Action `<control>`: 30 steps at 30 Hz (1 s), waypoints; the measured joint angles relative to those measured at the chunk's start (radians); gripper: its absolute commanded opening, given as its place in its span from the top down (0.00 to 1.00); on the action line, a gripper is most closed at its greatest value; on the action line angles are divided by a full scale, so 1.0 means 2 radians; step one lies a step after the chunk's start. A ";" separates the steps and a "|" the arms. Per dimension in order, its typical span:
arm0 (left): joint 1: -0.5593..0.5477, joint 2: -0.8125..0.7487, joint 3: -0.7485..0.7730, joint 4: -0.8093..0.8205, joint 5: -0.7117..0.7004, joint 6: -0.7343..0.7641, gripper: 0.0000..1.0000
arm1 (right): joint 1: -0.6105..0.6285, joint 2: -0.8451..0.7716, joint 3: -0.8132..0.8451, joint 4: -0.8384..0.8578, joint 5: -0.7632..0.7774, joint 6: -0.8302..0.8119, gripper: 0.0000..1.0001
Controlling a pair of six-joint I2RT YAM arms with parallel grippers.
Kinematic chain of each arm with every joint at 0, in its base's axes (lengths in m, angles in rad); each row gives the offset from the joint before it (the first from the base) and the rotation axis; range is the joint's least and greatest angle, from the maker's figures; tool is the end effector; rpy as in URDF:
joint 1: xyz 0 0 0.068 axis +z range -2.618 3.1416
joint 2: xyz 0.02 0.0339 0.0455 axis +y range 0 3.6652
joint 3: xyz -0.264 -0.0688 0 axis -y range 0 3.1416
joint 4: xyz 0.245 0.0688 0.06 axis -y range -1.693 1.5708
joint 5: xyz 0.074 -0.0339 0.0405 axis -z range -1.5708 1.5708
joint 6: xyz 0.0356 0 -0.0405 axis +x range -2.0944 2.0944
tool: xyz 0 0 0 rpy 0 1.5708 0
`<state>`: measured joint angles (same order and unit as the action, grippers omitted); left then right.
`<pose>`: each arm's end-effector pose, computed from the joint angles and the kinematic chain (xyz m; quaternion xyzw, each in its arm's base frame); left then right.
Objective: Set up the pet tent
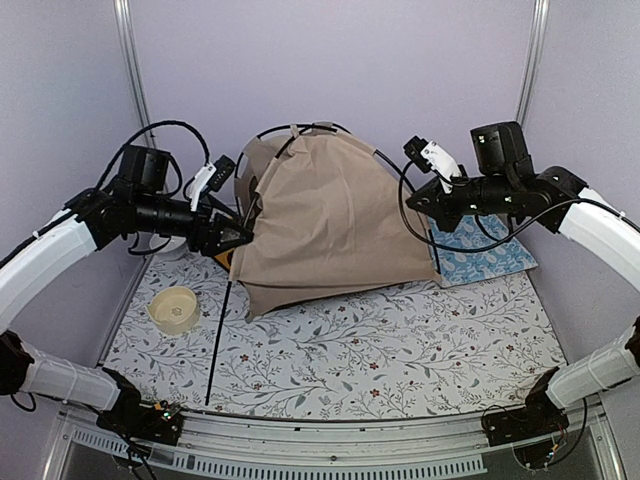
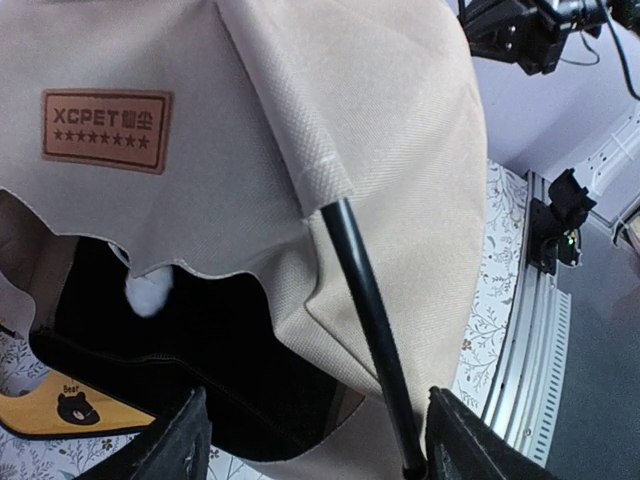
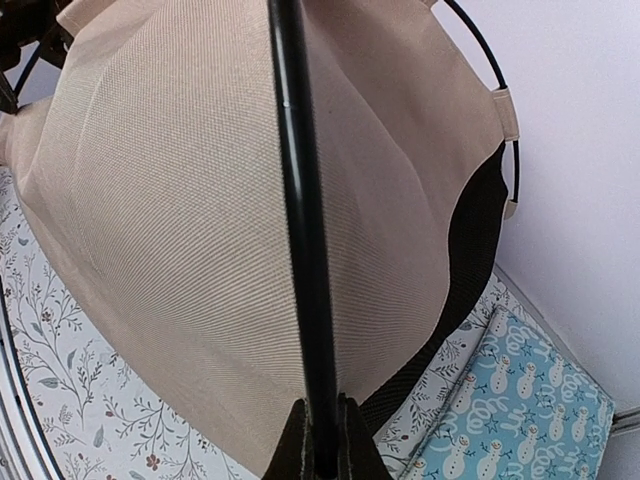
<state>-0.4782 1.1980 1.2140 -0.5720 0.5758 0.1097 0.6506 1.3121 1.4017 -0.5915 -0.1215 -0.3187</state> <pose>0.2184 -0.1350 0.3685 0.3749 0.7621 -0.3293 0.4126 0.2257 0.1772 0.3978 -0.4276 0.7456 0.1355 0.4928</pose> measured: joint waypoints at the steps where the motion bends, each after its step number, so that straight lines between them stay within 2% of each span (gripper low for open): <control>1: -0.003 0.003 -0.003 -0.001 -0.003 -0.002 0.29 | -0.002 0.002 0.000 0.000 0.000 0.000 1.00; 6: -0.021 0.016 -0.015 -0.008 -0.006 -0.007 0.31 | -0.015 0.012 0.000 0.000 0.008 0.000 1.00; 8: -0.025 0.017 -0.018 -0.009 -0.003 -0.010 0.36 | -0.021 0.016 0.000 0.001 0.012 0.000 1.00; 9: -0.027 0.016 -0.019 -0.008 -0.002 -0.013 0.46 | -0.023 0.018 0.000 0.001 0.014 0.000 1.00; 11: -0.030 0.016 -0.019 -0.005 -0.001 -0.018 0.73 | -0.025 0.020 0.000 0.002 0.018 0.000 0.99; 13: -0.034 0.016 -0.022 0.002 -0.002 -0.027 0.95 | -0.025 0.023 0.000 0.006 0.021 0.001 0.89; 14: -0.036 0.017 -0.025 0.007 -0.002 -0.030 1.00 | -0.025 0.024 0.000 0.008 0.023 0.002 0.80; 19: -0.064 0.040 -0.026 0.036 -0.027 -0.073 1.00 | -0.027 0.040 0.022 0.022 0.052 0.020 0.21; 22: -0.094 0.061 -0.026 0.071 -0.064 -0.117 1.00 | -0.027 0.043 0.040 0.035 0.076 0.036 0.02; 26: -0.127 0.081 -0.027 0.129 -0.122 -0.194 1.00 | -0.027 0.027 0.044 0.055 0.068 0.073 0.01; 30: -0.167 0.092 -0.027 0.201 -0.188 -0.263 1.00 | -0.011 -0.021 0.003 0.106 0.011 0.119 0.00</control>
<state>-0.8112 1.3819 1.1595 -0.1699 0.2001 -0.4171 0.6277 1.2694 1.4078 -0.3786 -0.0990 -0.0811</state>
